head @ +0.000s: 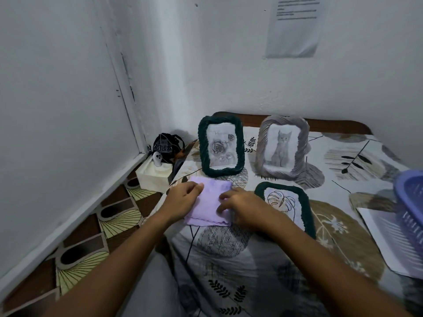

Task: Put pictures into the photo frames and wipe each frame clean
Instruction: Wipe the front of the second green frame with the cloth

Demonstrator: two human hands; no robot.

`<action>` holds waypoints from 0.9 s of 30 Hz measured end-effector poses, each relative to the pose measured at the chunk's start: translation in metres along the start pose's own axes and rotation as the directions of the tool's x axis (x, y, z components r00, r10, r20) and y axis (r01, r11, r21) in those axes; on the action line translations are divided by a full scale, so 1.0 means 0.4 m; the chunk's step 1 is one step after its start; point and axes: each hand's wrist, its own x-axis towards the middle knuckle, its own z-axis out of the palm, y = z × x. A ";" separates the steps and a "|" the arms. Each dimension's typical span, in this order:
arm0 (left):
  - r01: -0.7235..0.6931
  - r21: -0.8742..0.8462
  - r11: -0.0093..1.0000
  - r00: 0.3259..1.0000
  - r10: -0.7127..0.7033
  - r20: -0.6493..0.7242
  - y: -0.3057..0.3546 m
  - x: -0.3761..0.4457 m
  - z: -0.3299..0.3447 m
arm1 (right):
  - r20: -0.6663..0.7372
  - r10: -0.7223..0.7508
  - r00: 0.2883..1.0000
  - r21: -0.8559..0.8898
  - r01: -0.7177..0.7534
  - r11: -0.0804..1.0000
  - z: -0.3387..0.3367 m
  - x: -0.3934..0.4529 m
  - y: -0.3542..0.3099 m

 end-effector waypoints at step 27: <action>-0.112 -0.041 0.993 0.945 0.119 0.304 0.031 0.026 -0.024 | -0.018 0.164 0.986 0.889 -0.059 0.454 -0.022 -0.002 0.074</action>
